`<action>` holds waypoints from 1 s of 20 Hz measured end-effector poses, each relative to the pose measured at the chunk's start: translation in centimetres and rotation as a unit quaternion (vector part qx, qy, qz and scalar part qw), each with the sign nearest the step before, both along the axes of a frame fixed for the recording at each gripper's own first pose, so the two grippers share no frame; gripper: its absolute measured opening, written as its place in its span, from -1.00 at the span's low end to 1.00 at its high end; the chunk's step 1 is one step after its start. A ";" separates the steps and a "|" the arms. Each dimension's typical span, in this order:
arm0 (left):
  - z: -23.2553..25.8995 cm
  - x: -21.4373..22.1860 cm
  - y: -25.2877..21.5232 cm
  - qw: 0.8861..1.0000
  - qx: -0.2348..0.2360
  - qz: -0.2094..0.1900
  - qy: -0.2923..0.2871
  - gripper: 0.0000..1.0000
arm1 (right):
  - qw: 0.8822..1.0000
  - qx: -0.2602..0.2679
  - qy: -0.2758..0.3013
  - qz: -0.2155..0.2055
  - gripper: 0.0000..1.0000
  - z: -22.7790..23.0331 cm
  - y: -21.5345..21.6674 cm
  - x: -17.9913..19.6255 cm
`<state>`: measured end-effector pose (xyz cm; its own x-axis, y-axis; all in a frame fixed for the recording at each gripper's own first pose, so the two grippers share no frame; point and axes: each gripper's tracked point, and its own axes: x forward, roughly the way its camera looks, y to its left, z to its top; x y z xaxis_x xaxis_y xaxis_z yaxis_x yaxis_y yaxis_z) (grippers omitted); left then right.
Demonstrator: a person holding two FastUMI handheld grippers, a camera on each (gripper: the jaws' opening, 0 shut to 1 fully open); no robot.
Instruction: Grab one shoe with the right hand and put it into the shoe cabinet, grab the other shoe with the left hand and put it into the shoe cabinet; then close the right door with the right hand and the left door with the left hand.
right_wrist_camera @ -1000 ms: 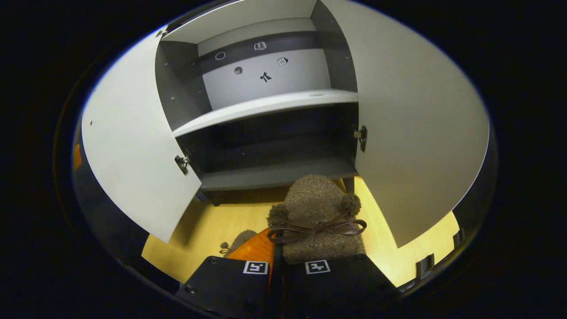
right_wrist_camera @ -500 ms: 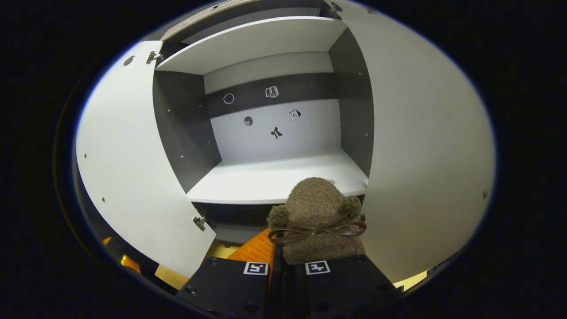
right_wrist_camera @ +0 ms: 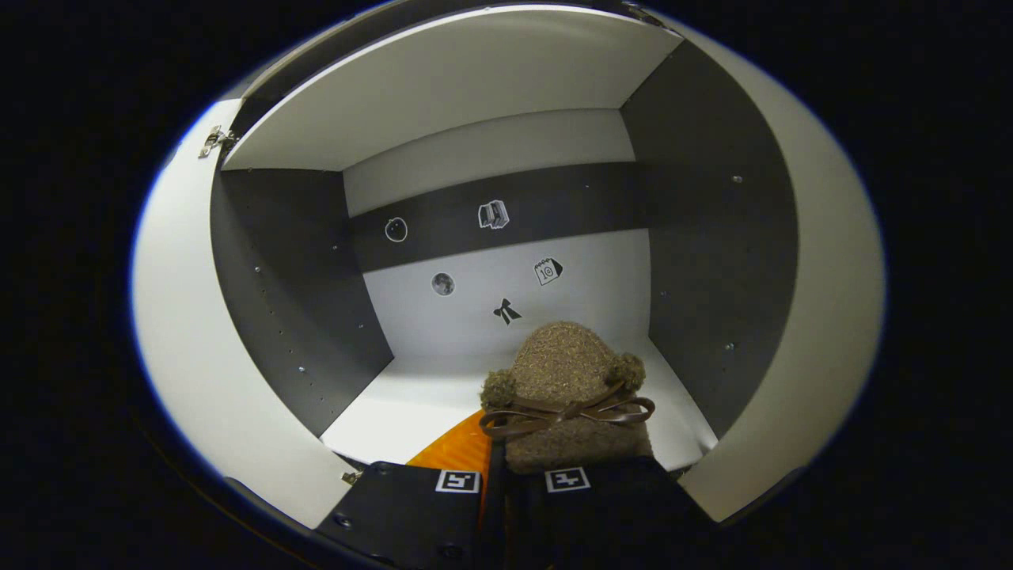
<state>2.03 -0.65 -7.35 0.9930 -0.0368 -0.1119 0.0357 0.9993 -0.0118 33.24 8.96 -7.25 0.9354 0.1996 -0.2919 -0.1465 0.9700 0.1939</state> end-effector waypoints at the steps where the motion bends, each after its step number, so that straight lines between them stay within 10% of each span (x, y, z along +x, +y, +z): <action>1: 0.0 0.0 -0.2 1.000 -0.002 0.000 0.000 0.87 | 1.000 -0.005 -0.002 -0.002 -0.70 -0.3 0.0 1.5; 17: -0.4 0.8 1.7 0.999 -0.021 0.047 0.001 0.89 | 0.990 0.064 0.100 -0.075 -0.82 -8.2 -1.4 12.8; 20: 0.4 0.9 1.6 0.999 -0.026 0.046 -0.008 0.89 | 0.988 0.076 0.117 -0.064 -0.37 -8.2 -0.5 12.1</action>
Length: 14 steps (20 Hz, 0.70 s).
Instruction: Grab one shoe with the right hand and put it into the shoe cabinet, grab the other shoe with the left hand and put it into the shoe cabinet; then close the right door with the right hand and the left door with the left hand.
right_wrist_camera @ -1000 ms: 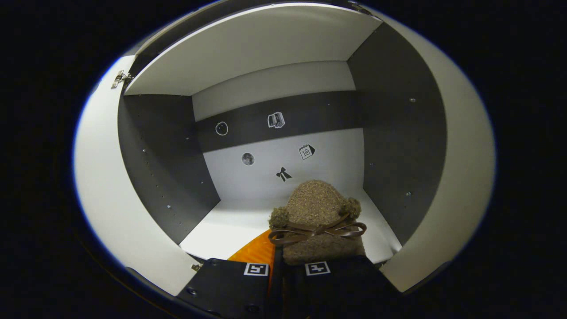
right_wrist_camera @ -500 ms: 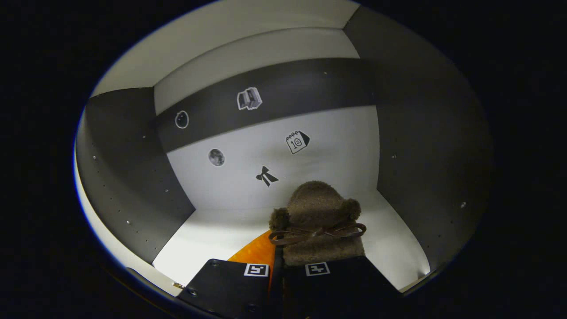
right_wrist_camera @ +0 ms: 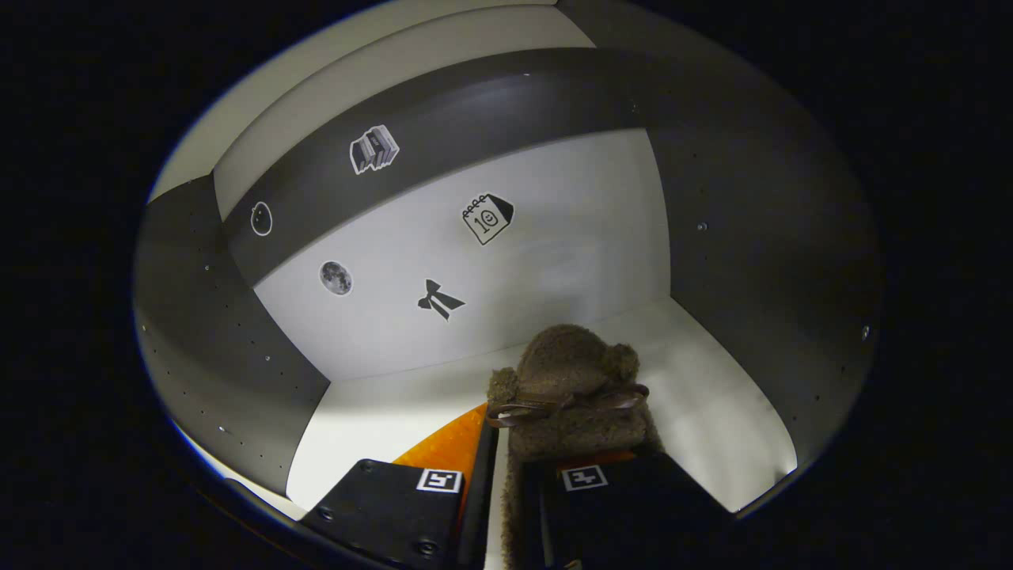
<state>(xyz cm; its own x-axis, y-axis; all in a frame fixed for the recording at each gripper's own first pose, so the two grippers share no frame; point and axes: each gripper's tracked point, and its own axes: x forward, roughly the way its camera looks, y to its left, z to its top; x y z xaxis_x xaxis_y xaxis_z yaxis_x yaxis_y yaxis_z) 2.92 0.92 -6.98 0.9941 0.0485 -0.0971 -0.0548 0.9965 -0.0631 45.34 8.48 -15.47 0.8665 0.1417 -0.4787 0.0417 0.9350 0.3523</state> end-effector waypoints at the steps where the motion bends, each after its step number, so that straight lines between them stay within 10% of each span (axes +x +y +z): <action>1: 0.2 0.0 -0.3 1.000 -0.002 -0.006 -0.002 0.89 | 1.000 0.006 0.000 0.004 -0.29 0.4 0.3 -0.3; 8: 1.0 -1.2 -1.3 1.000 -0.009 -0.027 -0.008 0.89 | 0.999 -0.011 -0.006 0.029 0.68 2.5 1.2 -3.7; 14: 1.2 -2.3 -1.3 0.999 -0.012 -0.034 -0.008 0.89 | 0.997 -0.012 -0.048 0.053 0.95 5.9 1.6 -8.5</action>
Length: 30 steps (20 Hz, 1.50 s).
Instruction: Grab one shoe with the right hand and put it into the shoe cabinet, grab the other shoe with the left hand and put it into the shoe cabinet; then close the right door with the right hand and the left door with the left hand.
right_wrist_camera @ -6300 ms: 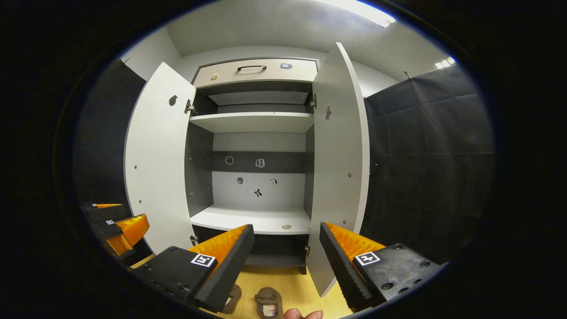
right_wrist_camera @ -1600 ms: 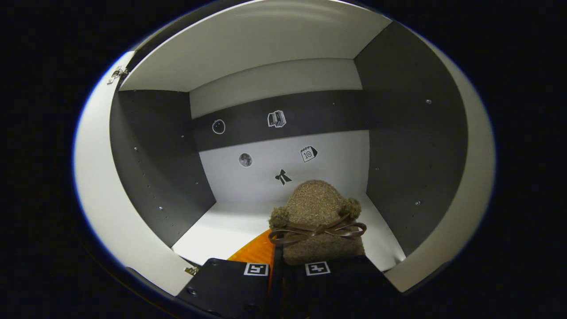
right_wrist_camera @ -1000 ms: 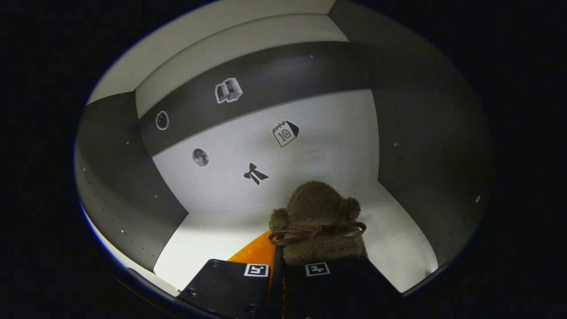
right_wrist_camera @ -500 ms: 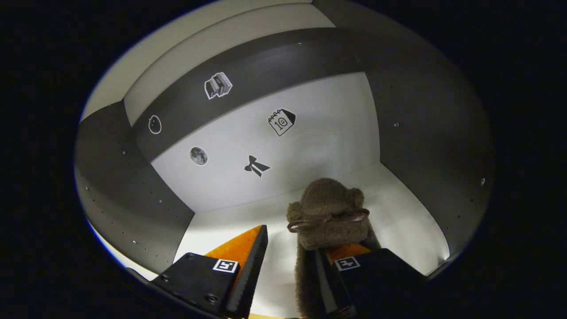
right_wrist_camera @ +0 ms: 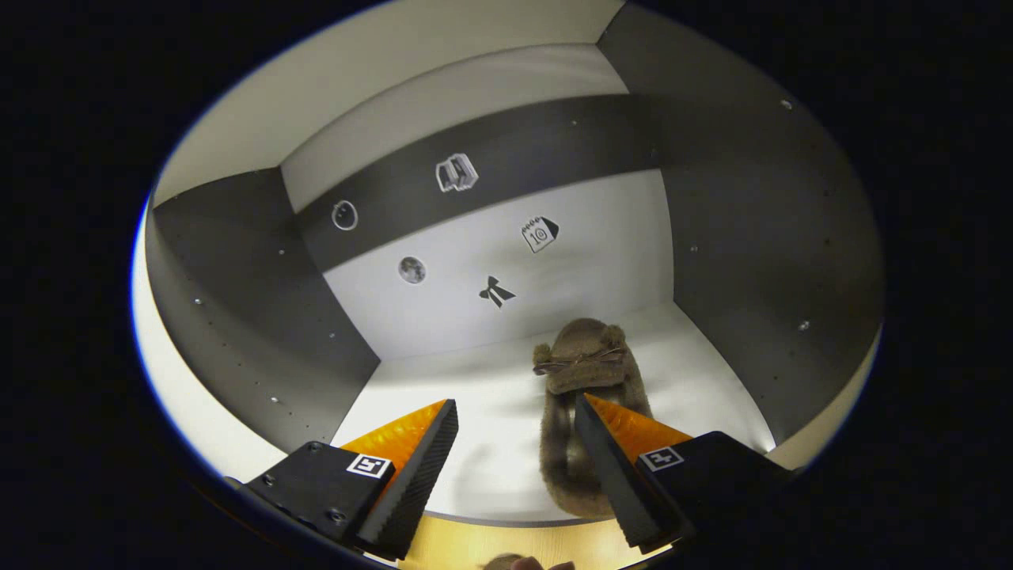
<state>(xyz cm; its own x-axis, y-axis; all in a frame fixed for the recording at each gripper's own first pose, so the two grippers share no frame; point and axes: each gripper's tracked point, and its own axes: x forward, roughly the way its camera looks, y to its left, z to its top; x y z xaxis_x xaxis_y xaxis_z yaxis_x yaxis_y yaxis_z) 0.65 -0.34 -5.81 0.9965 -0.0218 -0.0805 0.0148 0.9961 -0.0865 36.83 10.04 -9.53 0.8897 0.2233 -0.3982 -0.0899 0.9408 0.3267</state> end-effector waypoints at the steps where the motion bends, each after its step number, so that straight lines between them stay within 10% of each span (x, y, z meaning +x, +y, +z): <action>1: 0.0 -0.2 0.1 1.000 0.000 0.000 0.000 0.89 | 1.000 -0.005 -0.016 0.003 0.95 1.0 -0.1 -0.9; 13: -8.6 0.7 -0.5 0.995 0.034 -0.052 0.072 0.89 | 0.973 -0.077 -0.218 0.008 0.97 10.2 -1.1 -18.7; 20: -21.6 0.2 -2.9 0.975 0.052 -0.117 0.179 0.83 | 0.961 -0.084 -0.263 -0.018 0.97 13.8 -5.5 -26.9; 30: -35.9 5.0 -3.0 0.952 0.043 -0.092 0.288 0.65 | 0.957 -0.114 -0.262 -0.040 0.95 14.4 -12.1 -34.2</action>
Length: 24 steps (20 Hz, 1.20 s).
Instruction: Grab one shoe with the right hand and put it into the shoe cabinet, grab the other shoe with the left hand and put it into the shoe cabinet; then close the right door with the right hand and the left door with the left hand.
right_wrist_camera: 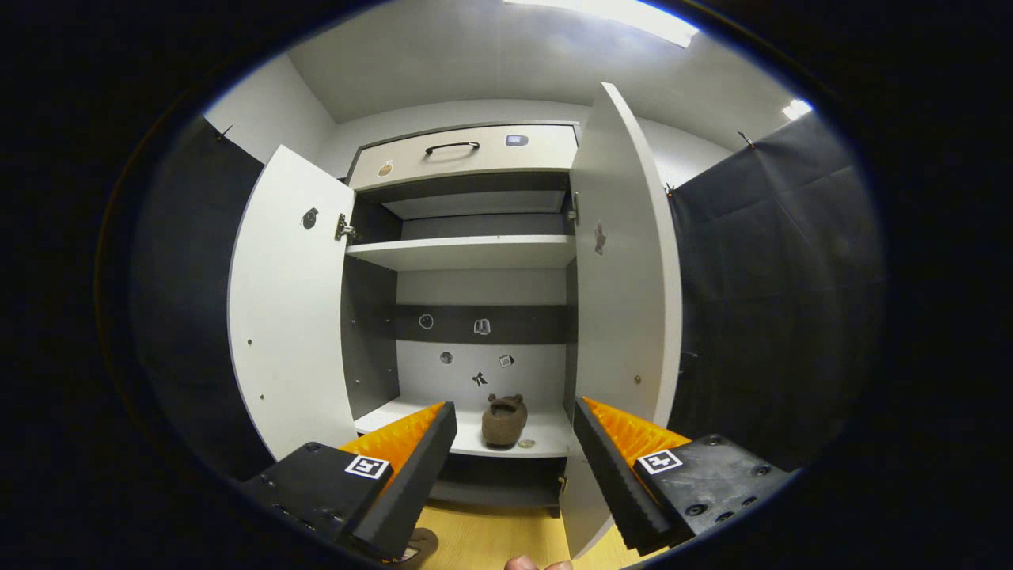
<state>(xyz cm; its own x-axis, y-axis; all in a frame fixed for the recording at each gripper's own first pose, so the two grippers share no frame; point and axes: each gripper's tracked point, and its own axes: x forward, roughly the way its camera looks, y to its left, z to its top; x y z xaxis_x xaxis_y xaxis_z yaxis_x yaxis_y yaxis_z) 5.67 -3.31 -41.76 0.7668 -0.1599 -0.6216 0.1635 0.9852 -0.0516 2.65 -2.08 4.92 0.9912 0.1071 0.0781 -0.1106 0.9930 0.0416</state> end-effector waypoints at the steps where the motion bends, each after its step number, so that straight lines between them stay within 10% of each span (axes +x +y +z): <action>1: -1.2 0.6 -0.2 1.000 -0.001 -0.002 0.009 0.60 | 1.000 0.005 0.006 -0.002 0.96 -0.4 -0.6 -0.4; 10: -4.4 5.9 -0.9 0.999 0.031 -0.011 -0.006 0.31 | 0.998 -0.017 0.046 -0.024 0.96 -3.5 -5.1 -1.7; 16: -4.4 6.1 -0.2 0.998 0.064 -0.006 0.020 -0.71 | 0.998 -0.022 0.058 -0.027 0.96 -4.3 -6.2 -1.7; 24: 2.8 5.2 -1.1 0.998 0.066 -0.007 0.001 -0.81 | 0.998 0.001 0.060 -0.013 0.96 -4.2 -6.4 -1.1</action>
